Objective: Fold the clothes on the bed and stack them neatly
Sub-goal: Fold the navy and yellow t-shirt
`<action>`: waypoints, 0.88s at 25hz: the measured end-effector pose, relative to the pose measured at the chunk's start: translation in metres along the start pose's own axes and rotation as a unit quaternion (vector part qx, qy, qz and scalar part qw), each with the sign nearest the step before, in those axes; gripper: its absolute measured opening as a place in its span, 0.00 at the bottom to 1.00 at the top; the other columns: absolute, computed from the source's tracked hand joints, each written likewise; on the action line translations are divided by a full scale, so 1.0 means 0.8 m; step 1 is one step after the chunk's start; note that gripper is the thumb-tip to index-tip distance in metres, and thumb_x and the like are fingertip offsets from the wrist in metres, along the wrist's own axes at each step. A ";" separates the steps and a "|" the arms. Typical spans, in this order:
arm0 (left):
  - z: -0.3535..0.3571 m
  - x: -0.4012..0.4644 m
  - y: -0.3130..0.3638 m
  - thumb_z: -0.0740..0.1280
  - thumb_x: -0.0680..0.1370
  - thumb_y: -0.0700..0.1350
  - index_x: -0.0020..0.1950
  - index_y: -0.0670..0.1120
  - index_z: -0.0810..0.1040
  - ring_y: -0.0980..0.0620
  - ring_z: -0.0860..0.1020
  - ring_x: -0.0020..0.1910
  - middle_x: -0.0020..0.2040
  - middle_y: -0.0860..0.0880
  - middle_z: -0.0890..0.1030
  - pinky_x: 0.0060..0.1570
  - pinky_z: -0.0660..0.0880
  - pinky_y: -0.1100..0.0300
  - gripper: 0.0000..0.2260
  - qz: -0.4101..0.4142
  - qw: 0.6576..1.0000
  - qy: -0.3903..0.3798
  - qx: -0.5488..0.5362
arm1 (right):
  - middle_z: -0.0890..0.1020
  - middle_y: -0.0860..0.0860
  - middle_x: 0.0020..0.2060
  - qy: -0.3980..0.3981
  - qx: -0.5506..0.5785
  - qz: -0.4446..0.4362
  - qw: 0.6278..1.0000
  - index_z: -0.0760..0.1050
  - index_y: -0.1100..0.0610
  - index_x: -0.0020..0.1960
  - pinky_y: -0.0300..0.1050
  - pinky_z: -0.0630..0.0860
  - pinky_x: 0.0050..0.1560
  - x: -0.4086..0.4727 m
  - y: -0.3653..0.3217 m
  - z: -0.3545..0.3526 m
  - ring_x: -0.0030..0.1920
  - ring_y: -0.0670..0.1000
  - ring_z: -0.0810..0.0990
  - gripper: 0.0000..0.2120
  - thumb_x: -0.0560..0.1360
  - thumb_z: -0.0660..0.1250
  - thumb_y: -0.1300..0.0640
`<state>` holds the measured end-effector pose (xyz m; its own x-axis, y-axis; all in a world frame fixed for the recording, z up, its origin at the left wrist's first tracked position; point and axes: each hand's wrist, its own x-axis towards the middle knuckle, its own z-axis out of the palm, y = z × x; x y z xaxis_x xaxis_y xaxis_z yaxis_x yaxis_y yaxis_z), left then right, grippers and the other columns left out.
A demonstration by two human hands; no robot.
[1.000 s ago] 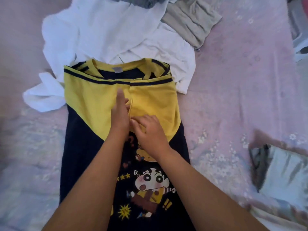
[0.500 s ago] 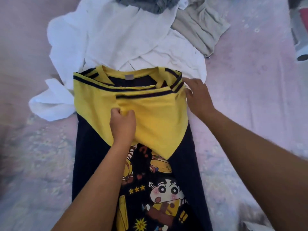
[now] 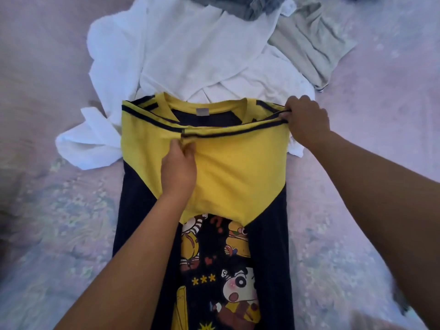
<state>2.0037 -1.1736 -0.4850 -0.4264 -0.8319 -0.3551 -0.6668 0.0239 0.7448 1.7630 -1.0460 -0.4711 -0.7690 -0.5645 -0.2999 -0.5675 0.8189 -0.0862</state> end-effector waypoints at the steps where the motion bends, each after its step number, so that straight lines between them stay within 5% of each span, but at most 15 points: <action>1: 0.007 -0.001 -0.004 0.60 0.85 0.49 0.58 0.38 0.72 0.40 0.77 0.50 0.52 0.39 0.79 0.50 0.73 0.46 0.14 -0.022 0.999 -0.008 0.037 | 0.74 0.64 0.60 -0.012 0.025 0.013 1.000 0.70 0.64 0.62 0.59 0.68 0.60 0.000 -0.001 0.005 0.60 0.65 0.74 0.14 0.86 0.56 0.54; 5: 0.022 0.004 -0.020 0.57 0.86 0.50 0.61 0.39 0.68 0.38 0.78 0.44 0.48 0.37 0.80 0.42 0.75 0.46 0.15 -0.002 0.995 0.034 0.090 | 0.77 0.64 0.58 0.011 0.055 0.017 0.998 0.68 0.65 0.62 0.58 0.68 0.59 0.003 -0.006 0.017 0.58 0.66 0.77 0.12 0.86 0.54 0.57; 9: 0.032 0.015 -0.023 0.55 0.86 0.52 0.67 0.40 0.65 0.36 0.79 0.51 0.54 0.36 0.80 0.48 0.75 0.43 0.17 -0.031 0.979 0.001 0.203 | 0.73 0.64 0.64 0.003 0.047 0.036 0.998 0.63 0.62 0.73 0.59 0.68 0.61 -0.005 -0.013 0.022 0.63 0.65 0.74 0.19 0.86 0.54 0.54; 13: 0.023 -0.023 -0.028 0.55 0.86 0.53 0.74 0.43 0.57 0.36 0.79 0.54 0.62 0.38 0.78 0.50 0.76 0.42 0.22 -0.029 0.984 0.024 0.174 | 0.59 0.61 0.79 0.084 0.149 0.005 0.985 0.53 0.59 0.82 0.61 0.61 0.73 -0.103 -0.034 0.061 0.77 0.62 0.60 0.28 0.85 0.57 0.55; 16: 0.010 -0.089 -0.049 0.59 0.85 0.51 0.80 0.43 0.53 0.39 0.77 0.61 0.74 0.42 0.68 0.54 0.76 0.40 0.27 -0.013 0.989 0.026 0.146 | 0.50 0.58 0.82 0.023 0.189 -0.008 0.982 0.49 0.61 0.82 0.57 0.49 0.80 -0.241 -0.048 0.120 0.82 0.58 0.49 0.30 0.85 0.58 0.53; 18: 0.002 -0.142 -0.071 0.61 0.84 0.47 0.79 0.41 0.57 0.40 0.74 0.63 0.74 0.41 0.65 0.57 0.75 0.41 0.26 -0.016 0.995 0.027 0.090 | 0.55 0.58 0.81 0.025 0.156 0.008 0.987 0.55 0.63 0.81 0.58 0.53 0.80 -0.338 -0.050 0.156 0.81 0.57 0.55 0.31 0.84 0.61 0.52; 22: 0.004 -0.242 -0.113 0.63 0.84 0.44 0.67 0.40 0.71 0.44 0.79 0.48 0.54 0.43 0.78 0.52 0.78 0.47 0.14 -0.074 0.996 -0.054 -0.004 | 0.71 0.59 0.74 0.046 0.058 0.030 0.997 0.69 0.64 0.75 0.58 0.69 0.71 -0.487 -0.062 0.195 0.74 0.56 0.71 0.28 0.80 0.61 0.50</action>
<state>2.1449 -1.0129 -0.4856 -0.3878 -0.7611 -0.5200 -0.7224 -0.0994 0.6842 2.1367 -0.8503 -0.4982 -0.8278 -0.5164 -0.2193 -0.4855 0.8552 -0.1813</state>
